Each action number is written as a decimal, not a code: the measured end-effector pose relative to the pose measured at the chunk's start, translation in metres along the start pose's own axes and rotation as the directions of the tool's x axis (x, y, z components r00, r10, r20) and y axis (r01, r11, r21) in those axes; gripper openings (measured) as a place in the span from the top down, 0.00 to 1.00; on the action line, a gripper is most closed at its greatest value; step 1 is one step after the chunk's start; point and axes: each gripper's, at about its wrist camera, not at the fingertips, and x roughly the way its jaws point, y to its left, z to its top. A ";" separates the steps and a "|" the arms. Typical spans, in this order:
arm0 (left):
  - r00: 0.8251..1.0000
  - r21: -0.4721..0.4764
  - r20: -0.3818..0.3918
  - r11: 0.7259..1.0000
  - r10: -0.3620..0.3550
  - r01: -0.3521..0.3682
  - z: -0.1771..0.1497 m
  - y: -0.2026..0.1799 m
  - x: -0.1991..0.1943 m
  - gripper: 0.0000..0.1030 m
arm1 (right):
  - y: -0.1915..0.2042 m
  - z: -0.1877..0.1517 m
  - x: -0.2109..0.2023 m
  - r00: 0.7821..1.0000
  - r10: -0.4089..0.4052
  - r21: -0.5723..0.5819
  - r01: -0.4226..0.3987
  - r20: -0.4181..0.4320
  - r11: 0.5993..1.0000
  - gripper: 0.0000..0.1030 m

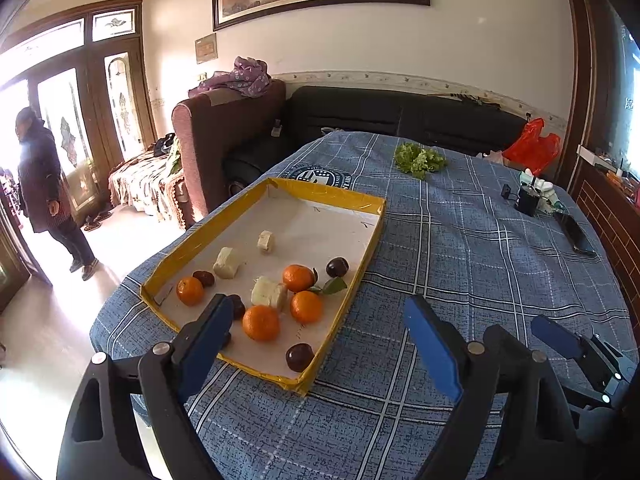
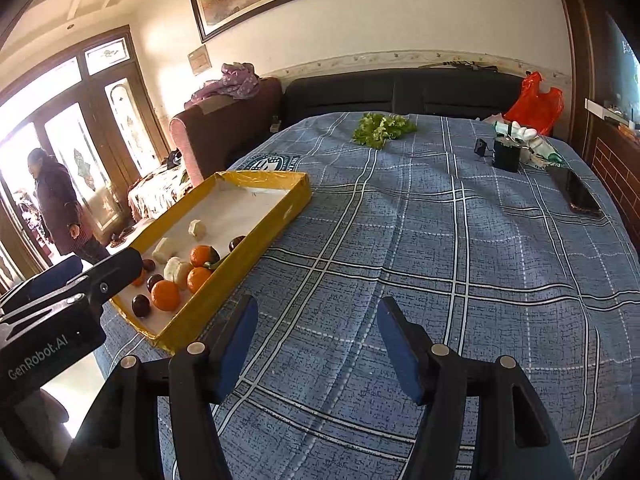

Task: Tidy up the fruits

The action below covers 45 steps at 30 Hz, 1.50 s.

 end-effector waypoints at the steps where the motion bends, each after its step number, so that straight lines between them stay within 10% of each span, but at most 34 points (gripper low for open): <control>1: 1.000 -0.001 -0.002 1.000 -0.001 0.001 0.000 0.000 0.001 0.15 | 0.000 -0.001 0.000 1.000 -0.003 -0.003 0.003 -0.002 1.000 0.34; 45: 0.998 -0.039 -0.055 0.999 0.005 -0.007 -0.027 0.013 0.025 0.14 | 0.015 -0.021 0.016 0.997 -0.048 -0.032 0.046 -0.060 0.998 0.28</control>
